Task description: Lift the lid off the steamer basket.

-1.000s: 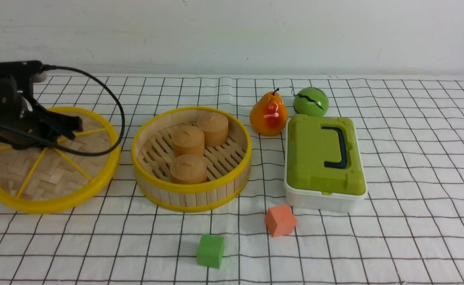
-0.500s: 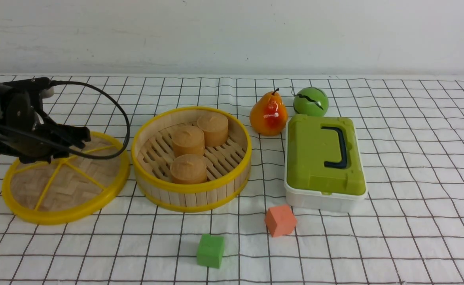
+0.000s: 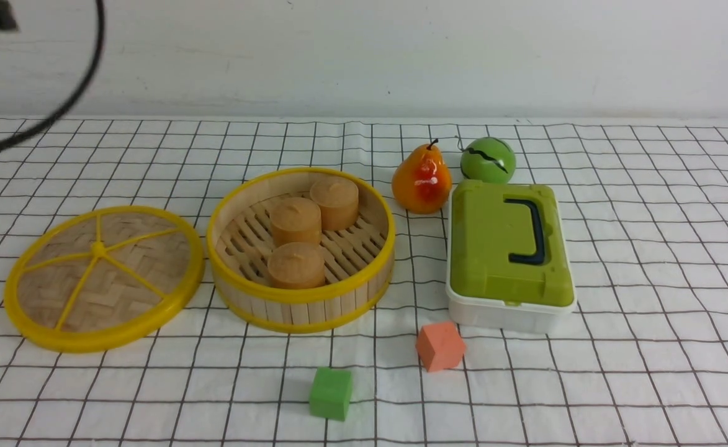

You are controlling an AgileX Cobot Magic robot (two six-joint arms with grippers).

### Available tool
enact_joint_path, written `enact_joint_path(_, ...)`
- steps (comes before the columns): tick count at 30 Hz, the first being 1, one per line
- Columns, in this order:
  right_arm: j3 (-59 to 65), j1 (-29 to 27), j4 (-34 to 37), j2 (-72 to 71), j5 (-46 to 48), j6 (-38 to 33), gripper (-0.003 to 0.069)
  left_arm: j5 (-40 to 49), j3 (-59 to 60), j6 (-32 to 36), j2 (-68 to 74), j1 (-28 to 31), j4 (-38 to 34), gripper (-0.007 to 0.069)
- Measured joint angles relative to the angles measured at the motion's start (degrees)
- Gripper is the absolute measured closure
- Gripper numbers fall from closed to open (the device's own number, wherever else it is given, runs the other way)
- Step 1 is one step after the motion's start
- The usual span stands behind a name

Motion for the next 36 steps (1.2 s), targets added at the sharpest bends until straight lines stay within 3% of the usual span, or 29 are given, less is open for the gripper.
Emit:
enact_joint_path(9, 0.0, 0.0, 0.0, 0.0, 0.0, 0.0, 0.0419, -3.3, 19.0, 1.7, -26.4, 0.0, -2.0, 0.0637)
enact_joint_path(16, 0.0, 0.0, 0.0, 0.0, 0.0, 0.0, 0.0419, -7.1, 39.5, 9.7, -48.0, 0.0, -2.6, 0.0637)
enact_joint_path(20, 0.0, 0.0, 0.0, 0.0, 0.0, 0.0, 0.0419, -6.8, 47.5, 10.2, -57.4, 0.0, -3.6, 0.0637)
enact_joint_path(27, 0.0, 0.0, 0.0, 0.0, 0.0, 0.0, 0.0419, -5.8, 57.3, 10.3, -64.1, 0.0, -5.5, 0.0637)
enact_joint_path(36, 0.0, 0.0, 0.0, 0.0, 0.0, 0.0, 0.0419, -6.7, 60.1, 10.6, -66.5, -1.8, -9.8, 0.0637)
